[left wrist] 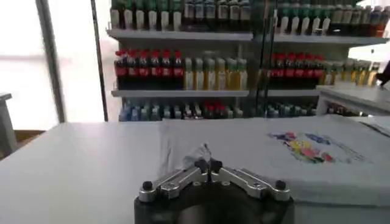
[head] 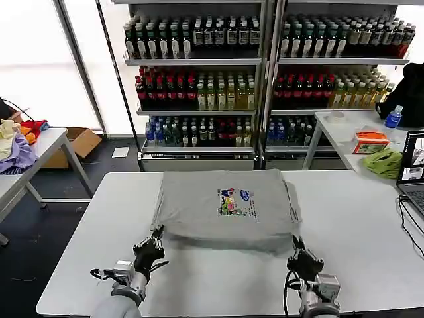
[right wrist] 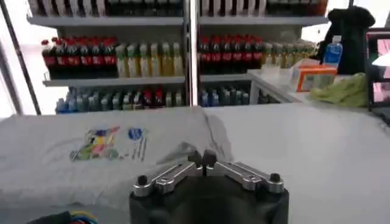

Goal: Fold and organize the clothes.

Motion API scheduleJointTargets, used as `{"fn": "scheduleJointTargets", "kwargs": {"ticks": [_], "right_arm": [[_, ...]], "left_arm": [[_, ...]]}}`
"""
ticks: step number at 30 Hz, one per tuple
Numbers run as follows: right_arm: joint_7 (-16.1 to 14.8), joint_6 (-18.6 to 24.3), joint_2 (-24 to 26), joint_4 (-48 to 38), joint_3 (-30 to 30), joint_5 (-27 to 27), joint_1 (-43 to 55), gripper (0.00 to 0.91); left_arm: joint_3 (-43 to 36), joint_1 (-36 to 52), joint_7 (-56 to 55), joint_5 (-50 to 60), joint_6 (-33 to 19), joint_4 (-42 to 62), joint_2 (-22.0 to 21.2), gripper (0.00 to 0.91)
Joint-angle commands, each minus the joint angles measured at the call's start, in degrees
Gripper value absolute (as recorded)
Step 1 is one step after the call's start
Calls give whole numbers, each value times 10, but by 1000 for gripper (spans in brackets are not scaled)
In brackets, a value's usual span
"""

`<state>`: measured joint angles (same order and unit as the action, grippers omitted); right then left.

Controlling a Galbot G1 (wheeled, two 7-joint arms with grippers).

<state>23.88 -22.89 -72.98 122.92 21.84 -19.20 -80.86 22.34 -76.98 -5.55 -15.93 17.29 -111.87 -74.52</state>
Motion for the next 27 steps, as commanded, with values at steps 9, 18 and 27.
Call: {"fn": "scheduleJointTargets", "kwargs": {"ticks": [9, 18, 27], "right_arm": [[-5, -1, -19, -156, -1, -25, 215, 0], [-3, 5, -36, -246, -18, -51, 313, 0], [-28, -18, -34, -310, -34, -54, 344, 0]], "left_arm": [[-34, 175, -3, -48, 1, 128, 2, 0], [-48, 228, -5, -62, 9, 194, 1, 0], [-55, 250, -8, -92, 31, 227, 1, 0]]}}
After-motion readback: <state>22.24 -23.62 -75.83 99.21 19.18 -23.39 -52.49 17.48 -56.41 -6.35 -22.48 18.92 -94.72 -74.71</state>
